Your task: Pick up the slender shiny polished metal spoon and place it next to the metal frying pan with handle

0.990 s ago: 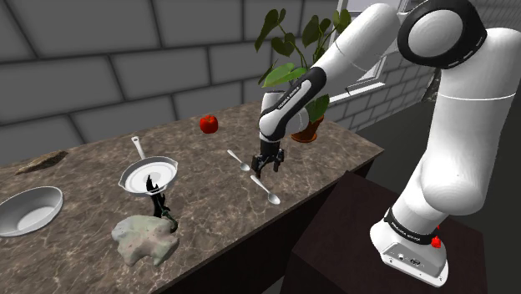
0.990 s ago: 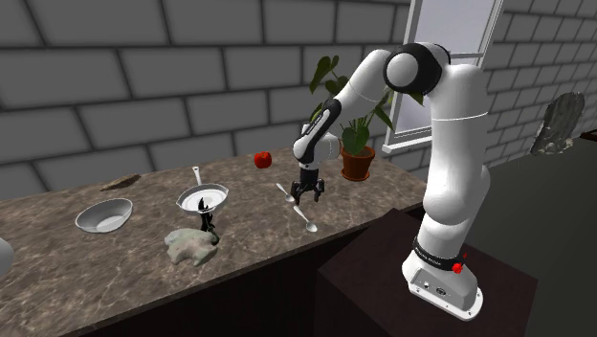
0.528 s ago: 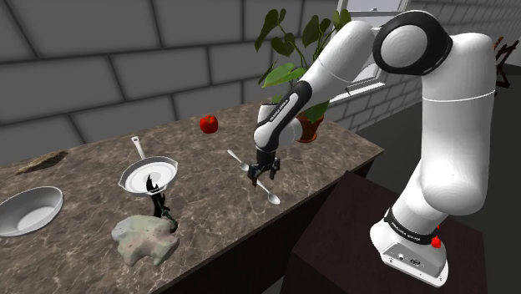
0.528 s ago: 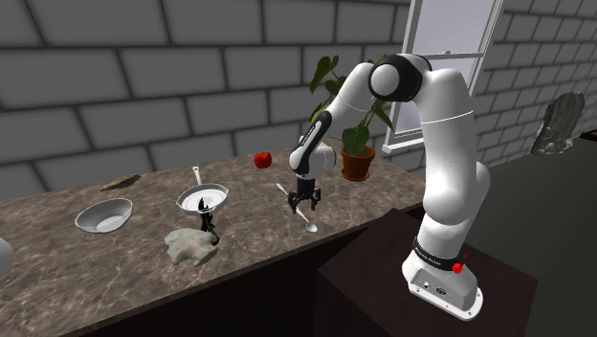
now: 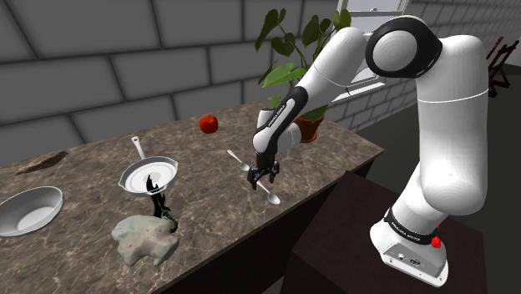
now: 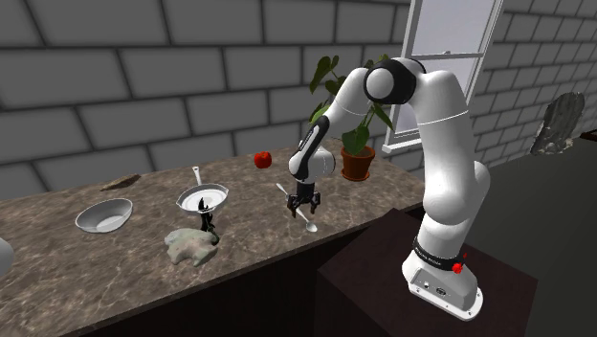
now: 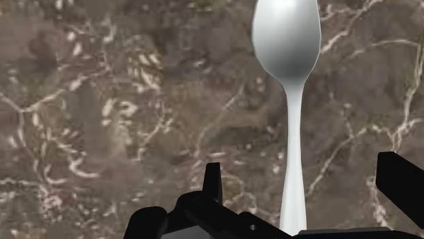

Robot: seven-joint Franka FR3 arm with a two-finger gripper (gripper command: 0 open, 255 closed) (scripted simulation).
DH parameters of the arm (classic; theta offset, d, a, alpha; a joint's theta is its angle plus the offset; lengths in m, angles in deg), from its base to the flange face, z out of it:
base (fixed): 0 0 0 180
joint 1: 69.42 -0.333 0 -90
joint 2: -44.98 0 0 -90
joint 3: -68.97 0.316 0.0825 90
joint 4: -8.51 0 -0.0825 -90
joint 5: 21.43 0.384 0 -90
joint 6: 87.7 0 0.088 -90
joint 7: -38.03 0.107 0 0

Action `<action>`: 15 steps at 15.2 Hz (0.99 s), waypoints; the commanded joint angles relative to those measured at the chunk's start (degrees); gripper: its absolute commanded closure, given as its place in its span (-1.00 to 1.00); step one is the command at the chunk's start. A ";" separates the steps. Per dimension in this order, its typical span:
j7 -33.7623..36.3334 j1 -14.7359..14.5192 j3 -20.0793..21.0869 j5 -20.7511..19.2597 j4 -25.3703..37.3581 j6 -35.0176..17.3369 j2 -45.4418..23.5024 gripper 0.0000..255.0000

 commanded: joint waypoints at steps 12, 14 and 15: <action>-0.01 -0.01 -0.01 0.01 0.00 -0.02 -0.01 1.00; 0.42 -0.15 -0.22 -0.30 -0.39 1.15 1.56 1.00; 0.65 -0.21 -0.32 -0.46 -0.55 1.75 2.33 1.00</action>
